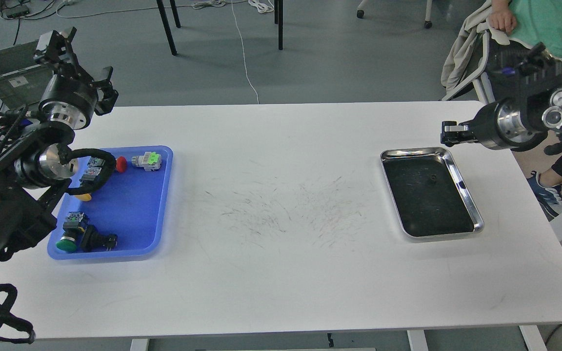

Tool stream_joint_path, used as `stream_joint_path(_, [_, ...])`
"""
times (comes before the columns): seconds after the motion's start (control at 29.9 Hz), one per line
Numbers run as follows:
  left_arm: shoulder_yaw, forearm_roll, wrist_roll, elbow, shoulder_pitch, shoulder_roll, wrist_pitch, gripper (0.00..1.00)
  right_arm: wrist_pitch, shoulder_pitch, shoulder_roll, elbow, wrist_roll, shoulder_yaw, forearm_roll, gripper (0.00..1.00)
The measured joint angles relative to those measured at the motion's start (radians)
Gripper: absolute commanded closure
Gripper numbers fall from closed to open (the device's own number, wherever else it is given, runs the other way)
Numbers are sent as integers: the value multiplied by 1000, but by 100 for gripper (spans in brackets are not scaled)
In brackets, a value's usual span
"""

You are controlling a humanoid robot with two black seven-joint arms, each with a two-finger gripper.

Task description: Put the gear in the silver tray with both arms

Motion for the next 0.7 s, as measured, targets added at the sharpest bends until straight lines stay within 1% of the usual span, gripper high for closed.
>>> stream_joint_path(0.17, [0, 0, 0, 0, -4, -12, 1, 2, 0, -124, -8, 4, 0, 21, -31, 98])
stream_joint_path(0.37, [0, 1, -1, 0, -10, -14, 2, 2, 0, -178, 15, 1, 0, 29, -59, 98])
stream_joint_path(0.53, [0, 2, -1, 0, -11, -14, 2, 2, 0, -202, 35, -5, 0, 35, -61, 92])
stream_joint_path(0.57, [1, 2, -1, 0, -12, -14, 2, 2, -1, -209, 40, -6, 0, 41, -61, 89])
stream_joint_path(0.6, [1, 2, -1, 0, -12, -14, 2, 2, -4, -217, 44, -6, 0, 48, -61, 85])
stream_joint_path(0.63, [2, 2, -1, 0, -12, -14, 2, 2, -8, -224, 49, -8, 0, 59, -61, 77])
stream_joint_path(0.67, [2, 2, -1, 0, -12, -14, 2, 2, -13, -232, 53, -9, 0, 69, -61, 65])
stream_joint_path(0.7, [2, 2, -1, 0, -12, -14, 2, 2, -16, -238, 56, -10, 0, 77, -61, 42])
